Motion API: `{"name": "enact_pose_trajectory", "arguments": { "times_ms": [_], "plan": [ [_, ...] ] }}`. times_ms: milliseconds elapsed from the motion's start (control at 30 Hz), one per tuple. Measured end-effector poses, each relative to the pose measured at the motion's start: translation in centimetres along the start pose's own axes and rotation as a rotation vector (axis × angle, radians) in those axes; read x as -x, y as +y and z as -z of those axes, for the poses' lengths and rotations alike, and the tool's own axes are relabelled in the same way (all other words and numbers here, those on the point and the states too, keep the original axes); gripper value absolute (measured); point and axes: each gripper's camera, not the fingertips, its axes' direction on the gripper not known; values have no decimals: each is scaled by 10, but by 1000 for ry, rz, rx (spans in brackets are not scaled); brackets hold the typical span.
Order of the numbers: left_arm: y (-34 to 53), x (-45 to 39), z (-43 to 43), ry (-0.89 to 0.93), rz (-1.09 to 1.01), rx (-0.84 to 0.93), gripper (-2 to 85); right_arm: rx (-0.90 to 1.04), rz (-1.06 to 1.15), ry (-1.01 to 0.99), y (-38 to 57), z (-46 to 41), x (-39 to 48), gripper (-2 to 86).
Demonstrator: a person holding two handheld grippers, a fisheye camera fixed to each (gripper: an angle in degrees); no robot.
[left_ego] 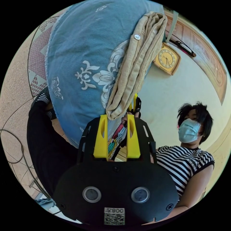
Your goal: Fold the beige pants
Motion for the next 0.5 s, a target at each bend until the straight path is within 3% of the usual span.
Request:
{"name": "enact_pose_trajectory", "arguments": {
  "times_ms": [267, 500],
  "plan": [
    [8, 14, -24, 92, 25, -15, 128, 6, 16, -126, 41, 25, 14, 28],
    [18, 33, -46, 228, 38, -150, 133, 20, 47, -203, 85, 43, 31, 24]
  ]
}}
